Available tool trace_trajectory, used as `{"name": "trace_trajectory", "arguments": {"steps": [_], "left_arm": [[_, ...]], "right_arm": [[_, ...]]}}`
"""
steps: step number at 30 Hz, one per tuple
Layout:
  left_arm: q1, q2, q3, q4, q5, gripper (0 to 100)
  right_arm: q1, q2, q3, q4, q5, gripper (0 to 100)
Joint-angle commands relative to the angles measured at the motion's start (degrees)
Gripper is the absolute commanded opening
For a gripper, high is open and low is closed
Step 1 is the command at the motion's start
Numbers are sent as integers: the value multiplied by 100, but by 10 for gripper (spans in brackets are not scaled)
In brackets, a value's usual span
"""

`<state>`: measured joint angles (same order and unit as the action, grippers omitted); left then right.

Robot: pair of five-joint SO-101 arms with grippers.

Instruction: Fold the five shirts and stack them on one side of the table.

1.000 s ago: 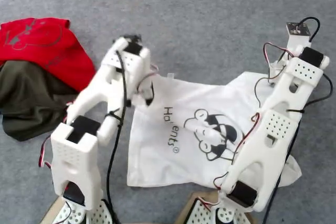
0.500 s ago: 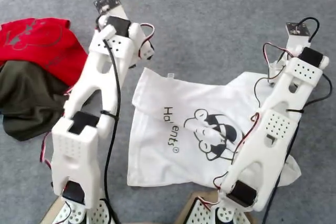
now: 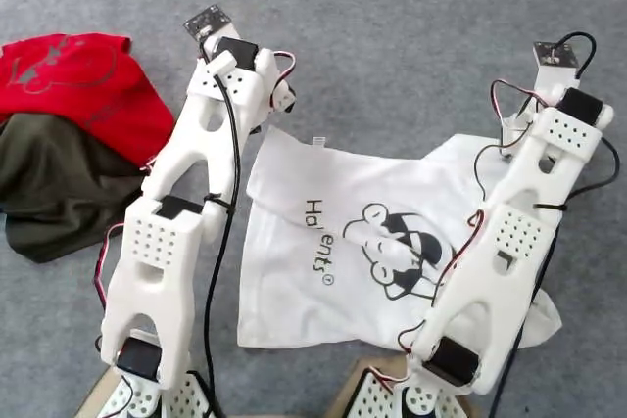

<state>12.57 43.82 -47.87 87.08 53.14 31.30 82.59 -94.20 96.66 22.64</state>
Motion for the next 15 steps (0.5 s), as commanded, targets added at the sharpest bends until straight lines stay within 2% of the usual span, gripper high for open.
{"name": "trace_trajectory", "arguments": {"steps": [1,15], "left_arm": [[110,-9,-321,35,105,215],[233,123,-277,-18,105,187]], "right_arm": [[281,-13,-127,-158,-9,14],[281,-13,-110,-193,-9,14]]}}
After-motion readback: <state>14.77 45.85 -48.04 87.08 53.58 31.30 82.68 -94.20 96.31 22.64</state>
